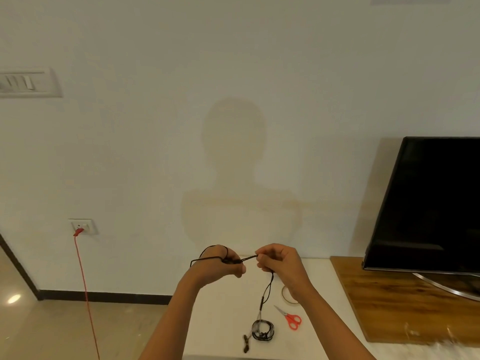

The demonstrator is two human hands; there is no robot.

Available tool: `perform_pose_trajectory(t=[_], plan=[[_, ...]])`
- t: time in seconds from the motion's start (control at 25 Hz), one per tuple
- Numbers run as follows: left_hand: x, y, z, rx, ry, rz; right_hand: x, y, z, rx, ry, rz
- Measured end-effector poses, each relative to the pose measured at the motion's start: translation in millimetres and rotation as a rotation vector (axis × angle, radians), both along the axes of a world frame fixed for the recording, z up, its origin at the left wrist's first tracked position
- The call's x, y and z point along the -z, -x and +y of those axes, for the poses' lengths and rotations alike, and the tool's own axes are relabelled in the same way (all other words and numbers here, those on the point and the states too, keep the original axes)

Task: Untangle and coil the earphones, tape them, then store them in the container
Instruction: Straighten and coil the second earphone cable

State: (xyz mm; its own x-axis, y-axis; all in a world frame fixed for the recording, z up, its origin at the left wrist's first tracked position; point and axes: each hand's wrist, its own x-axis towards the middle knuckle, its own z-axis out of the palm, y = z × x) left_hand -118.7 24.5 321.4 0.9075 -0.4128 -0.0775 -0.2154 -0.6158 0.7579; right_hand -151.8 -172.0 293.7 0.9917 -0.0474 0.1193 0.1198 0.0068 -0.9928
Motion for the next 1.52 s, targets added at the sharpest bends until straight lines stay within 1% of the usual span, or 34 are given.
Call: perform_pose_trajectory(t=[0.12, 0.28, 0.52, 0.6, 0.72, 0.84, 0.96, 1.16, 1.24, 1.32, 1.4, 1.52], plan=[[-5.5, 2.8, 3.7, -0.010, 0.046, -0.006, 0.2, 2.3, -3.6, -0.063, 0.048, 0.007], [-6.1, 1.8, 0.5, 0.015, 0.016, -0.037, -1.8, 3.0, 1.0, -0.136, 0.086, 0.065], [-8.8, 4.9, -6.5, 0.060, -0.010, -0.071, -2.1, 1.0, 6.3, -0.143, 0.155, 0.010], [-8.8, 6.4, -6.1, 0.059, -0.017, -0.084, -3.8, 0.8, 2.2, -0.164, 0.208, 0.017], [-8.5, 6.6, -3.2, 0.055, 0.002, -0.104, -4.5, 1.7, 0.6, -0.232, 0.250, 0.081], [-9.9, 7.8, -3.9, 0.059, -0.006, -0.115, -2.1, 2.8, 3.7, -0.264, 0.215, 0.166], [-7.9, 7.4, -4.7, 0.074, -0.114, -0.186, 0.7, 2.5, 6.6, -0.238, 0.156, 0.251], [-4.0, 6.5, -8.0, 0.106, -0.193, -0.233, 8.3, 1.2, 15.7, -0.228, 0.233, 0.310], [-6.3, 6.0, -8.3, 0.057, -0.236, -0.331, 12.0, 0.7, 17.2, -0.230, 0.199, 0.345], [-11.4, 3.1, -4.5, -0.057, -0.222, -0.428, 18.0, 0.5, 11.2, -0.234, 0.192, 0.349], [-19.3, -0.9, -0.9, -0.148, -0.173, -0.500, 27.4, 1.5, 0.9, -0.277, 0.246, 0.337], [-28.2, -4.3, -2.6, -0.220, -0.132, -0.591, 41.7, 6.6, -10.3, -0.310, 0.334, 0.337]])
